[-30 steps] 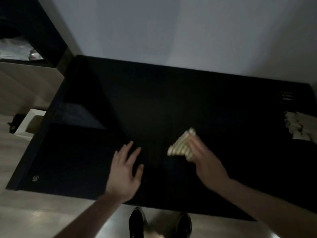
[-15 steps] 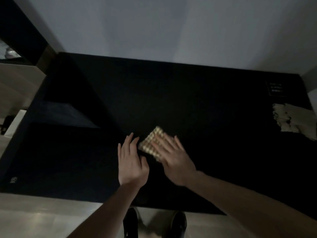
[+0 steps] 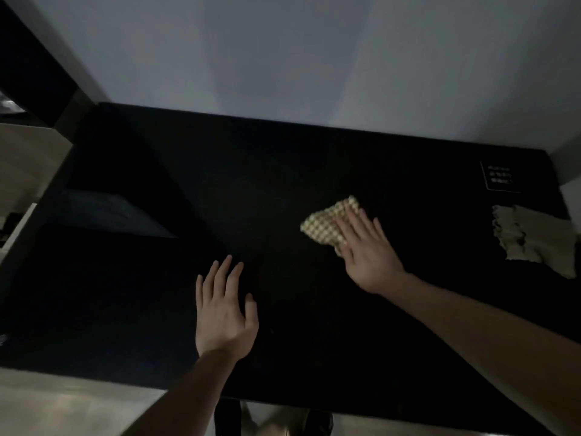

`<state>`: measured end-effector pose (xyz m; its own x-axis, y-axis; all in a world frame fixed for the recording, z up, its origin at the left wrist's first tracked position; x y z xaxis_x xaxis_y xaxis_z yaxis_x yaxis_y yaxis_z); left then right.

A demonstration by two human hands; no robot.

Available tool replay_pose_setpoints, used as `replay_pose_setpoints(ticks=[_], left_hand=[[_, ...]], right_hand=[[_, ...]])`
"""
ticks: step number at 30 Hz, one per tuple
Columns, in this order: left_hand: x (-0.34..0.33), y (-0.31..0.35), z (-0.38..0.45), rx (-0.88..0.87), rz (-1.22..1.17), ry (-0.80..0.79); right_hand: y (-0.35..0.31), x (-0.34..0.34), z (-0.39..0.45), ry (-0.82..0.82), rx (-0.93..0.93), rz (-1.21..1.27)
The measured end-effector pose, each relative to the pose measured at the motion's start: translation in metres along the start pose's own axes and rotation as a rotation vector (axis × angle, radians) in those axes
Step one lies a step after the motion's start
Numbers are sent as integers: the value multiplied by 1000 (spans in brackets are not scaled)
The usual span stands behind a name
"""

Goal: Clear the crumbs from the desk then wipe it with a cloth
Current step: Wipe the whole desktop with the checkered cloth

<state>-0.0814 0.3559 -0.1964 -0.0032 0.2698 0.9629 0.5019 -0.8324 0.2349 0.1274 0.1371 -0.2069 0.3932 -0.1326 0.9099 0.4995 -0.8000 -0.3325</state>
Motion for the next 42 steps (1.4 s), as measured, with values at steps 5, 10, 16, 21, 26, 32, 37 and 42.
replay_pose_setpoints(ticks=[5, 10, 16, 21, 26, 32, 37, 42], left_hand=[[0, -1, 2, -2, -13, 7], [-2, 0, 5, 10, -14, 14], [-4, -1, 3, 12, -8, 25], [-3, -1, 4, 14, -4, 31], [0, -1, 2, 7, -11, 68], [1, 1, 1, 1, 9, 83], [3, 0, -2, -3, 15, 93], [3, -1, -4, -4, 32, 97]], right_hand=[[18, 36, 111, -13, -165, -26], [39, 55, 167, 30, -284, 12], [39, 50, 158, 109, -267, 16], [30, 32, 104, 147, -229, 20], [7, -7, 11, 147, -150, 35], [-45, -53, -101, 133, -2, 55], [-71, -91, -186, 106, 128, 121], [-64, -74, -192, 146, 163, 359]])
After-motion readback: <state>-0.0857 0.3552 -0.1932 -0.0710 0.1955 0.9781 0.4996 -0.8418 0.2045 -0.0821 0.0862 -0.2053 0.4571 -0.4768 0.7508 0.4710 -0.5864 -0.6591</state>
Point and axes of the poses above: each hand's wrist, its own z-axis towards the middle knuckle, its own x-axis out of the back of the hand, y = z × x, the point moved 8 cm from there along z, towards the middle knuckle, and after that the axes turned 7 degrees about z, right-handed, at the moved point
